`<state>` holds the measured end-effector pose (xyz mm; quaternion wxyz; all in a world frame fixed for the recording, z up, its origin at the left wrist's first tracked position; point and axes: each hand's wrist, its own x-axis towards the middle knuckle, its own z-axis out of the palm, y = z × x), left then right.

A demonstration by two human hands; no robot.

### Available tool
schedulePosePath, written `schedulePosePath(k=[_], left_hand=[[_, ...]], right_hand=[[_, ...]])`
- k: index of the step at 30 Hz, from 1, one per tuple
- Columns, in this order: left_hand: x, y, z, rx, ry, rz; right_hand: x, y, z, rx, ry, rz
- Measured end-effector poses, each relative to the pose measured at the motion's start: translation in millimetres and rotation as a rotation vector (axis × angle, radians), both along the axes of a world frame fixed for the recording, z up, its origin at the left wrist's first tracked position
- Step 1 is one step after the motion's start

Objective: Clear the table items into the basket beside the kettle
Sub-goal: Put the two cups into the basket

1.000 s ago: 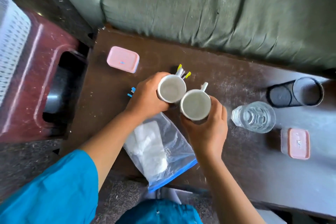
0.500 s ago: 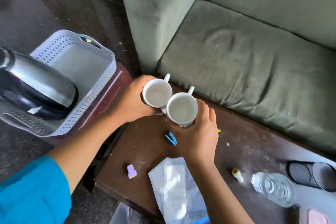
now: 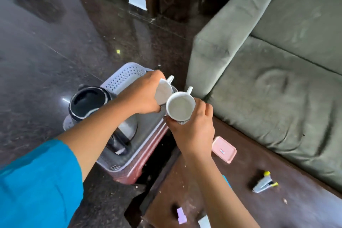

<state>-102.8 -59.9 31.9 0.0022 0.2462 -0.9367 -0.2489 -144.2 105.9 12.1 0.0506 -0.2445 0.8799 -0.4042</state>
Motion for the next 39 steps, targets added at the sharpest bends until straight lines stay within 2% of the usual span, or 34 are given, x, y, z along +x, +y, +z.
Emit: schedulePosePath(k=[7, 18, 23, 29, 39], left_hand=[[-12.3, -59.9, 13.8, -0.137, -0.146, -0.169], [-17.4, -146.4, -51.7, -0.118, -0.448, -0.335], [-11.3, -178.5, -90.6, -0.085, -0.436, -0.310], [-2.5, -198.8, -130.8, -0.048, -0.329, -0.272], [-19.8, -215.8, -144.6, -0.076, -0.290, -0.382]], right_hand=[[-5.3, -55.5, -3.3, 0.016, -0.012, 0.001], [-3.5, -123.0, -68.8, 0.096, -0.098, 0.053], [-5.2, -152.6, -94.2, 0.131, -0.136, 0.109], [-8.9, -175.8, -118.6, 0.187, -0.147, 0.132], [-16.0, -187.3, -139.5, 0.245, -0.155, 0.114]])
